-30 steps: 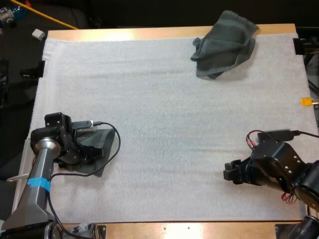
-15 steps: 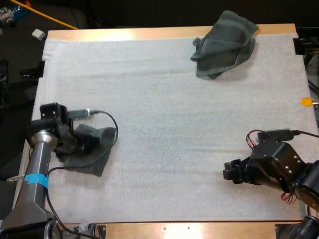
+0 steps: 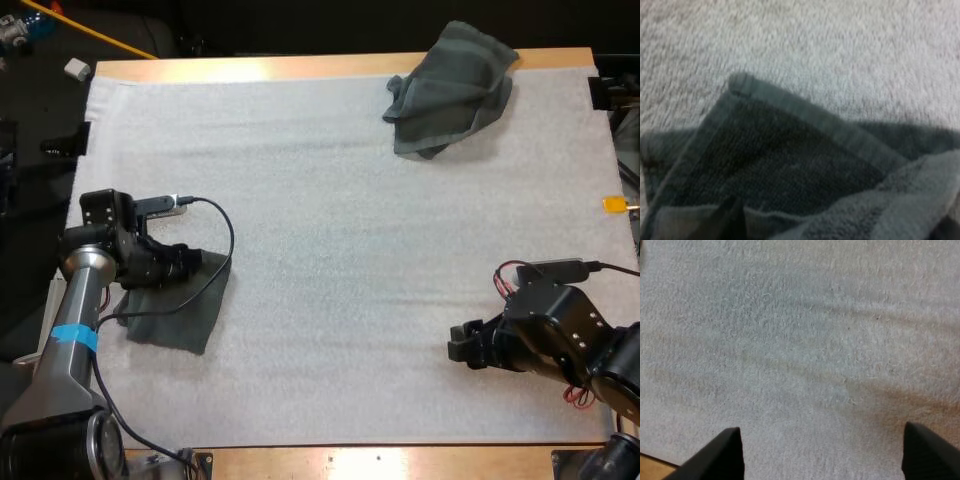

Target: Pick towel from pile, fold and stack

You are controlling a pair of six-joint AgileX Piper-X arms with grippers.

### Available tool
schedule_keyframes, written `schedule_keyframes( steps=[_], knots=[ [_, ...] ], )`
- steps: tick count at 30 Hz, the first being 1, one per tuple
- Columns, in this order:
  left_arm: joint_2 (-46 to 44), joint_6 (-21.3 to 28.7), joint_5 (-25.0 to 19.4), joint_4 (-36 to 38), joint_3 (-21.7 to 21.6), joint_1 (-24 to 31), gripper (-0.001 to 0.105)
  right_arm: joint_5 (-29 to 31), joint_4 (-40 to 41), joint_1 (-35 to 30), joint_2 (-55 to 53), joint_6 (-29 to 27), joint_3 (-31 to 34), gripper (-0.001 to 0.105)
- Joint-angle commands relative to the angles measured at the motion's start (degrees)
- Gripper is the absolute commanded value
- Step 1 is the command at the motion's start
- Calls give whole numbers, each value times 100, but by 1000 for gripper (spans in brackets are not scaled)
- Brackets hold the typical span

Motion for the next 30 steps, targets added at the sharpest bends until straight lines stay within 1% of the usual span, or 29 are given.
schedule_keyframes(
  steps=[1,5,8,10,13,16,19,21,22,23,25,30],
  knots=[
    [41,-9,-13,92,-27,-35,60,-9,-10,6,-23,-3,-26,64],
    [40,-6,112,151,-53,-41,59,0,-11,-2,-18,1,-23,64],
    [-120,9,75,252,-93,-43,60,-3,-15,2,-24,-4,-24,64],
    [-349,21,-80,351,-110,-62,60,-13,-15,4,-16,-8,-19,64],
    [-705,58,-490,564,-115,-95,60,-30,-25,6,-14,-18,-21,64],
    [-971,97,-750,831,-106,-129,60,-55,-31,4,-3,-9,-17,64],
    [-1133,124,-868,1014,-73,-122,60,-76,-41,7,-5,-12,-17,64],
    [-1206,131,-854,1085,-7,-125,60,-77,-47,8,-5,-15,-22,64],
    [-1194,107,-830,1041,-11,-121,60,-70,-47,5,-14,-14,-20,64],
    [-1110,12,-745,841,-68,-96,60,-42,-42,-6,-40,-15,-9,64],
    [-1085,-115,-731,593,-19,-89,60,-66,-51,7,-31,-21,-23,64],
    [-773,-141,-636,201,63,-97,60,-96,-49,12,-32,-25,-30,64]
  ],
)
